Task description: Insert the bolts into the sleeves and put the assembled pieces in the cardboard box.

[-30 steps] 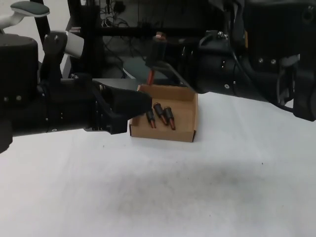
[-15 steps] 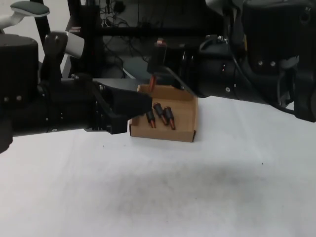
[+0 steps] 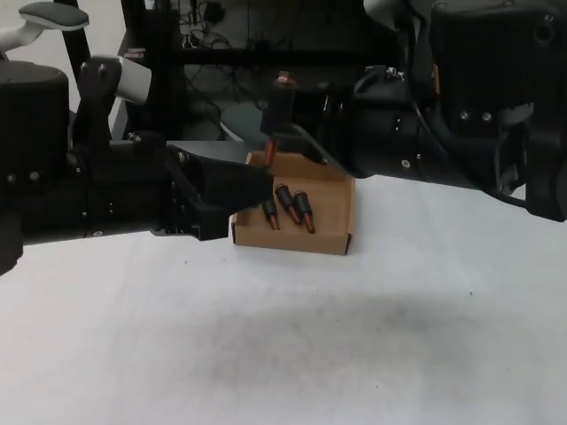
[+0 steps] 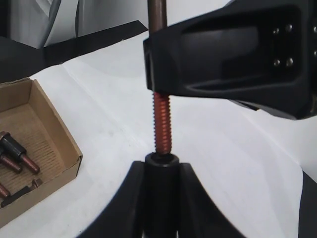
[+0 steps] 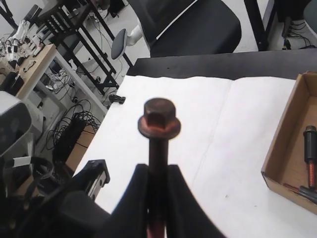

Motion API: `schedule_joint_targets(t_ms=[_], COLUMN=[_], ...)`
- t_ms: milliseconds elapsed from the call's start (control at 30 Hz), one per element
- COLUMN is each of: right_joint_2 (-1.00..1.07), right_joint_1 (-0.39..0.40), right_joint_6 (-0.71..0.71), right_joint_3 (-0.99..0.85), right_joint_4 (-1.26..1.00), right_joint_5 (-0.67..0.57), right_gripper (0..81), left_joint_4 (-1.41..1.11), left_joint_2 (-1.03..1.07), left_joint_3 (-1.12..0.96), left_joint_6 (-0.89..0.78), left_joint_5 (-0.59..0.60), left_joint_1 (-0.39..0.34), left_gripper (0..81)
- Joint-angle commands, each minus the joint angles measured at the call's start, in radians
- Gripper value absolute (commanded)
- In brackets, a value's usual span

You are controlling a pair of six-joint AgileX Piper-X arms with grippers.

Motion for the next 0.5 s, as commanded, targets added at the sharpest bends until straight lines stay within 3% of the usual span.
schedule_joint_targets(t_ms=[0,467], right_joint_2=[-0.006,-0.006], right_joint_1=[0.005,0.017], right_joint_6=[-0.001,0.015], right_joint_3=[-0.007,-0.007], right_joint_4=[-0.014,-0.017], right_joint_5=[0.0,0.008], right_gripper=[0.4,0.4], left_joint_4=[-0.03,-0.083], left_joint_2=[-0.004,-0.004], left_joint_3=[-0.008,-0.008], left_joint_6=[-0.002,-0.048], left_joint_5=[-0.001,-0.001], left_joint_1=[0.003,0.003], left_gripper=[1.7,1.7])
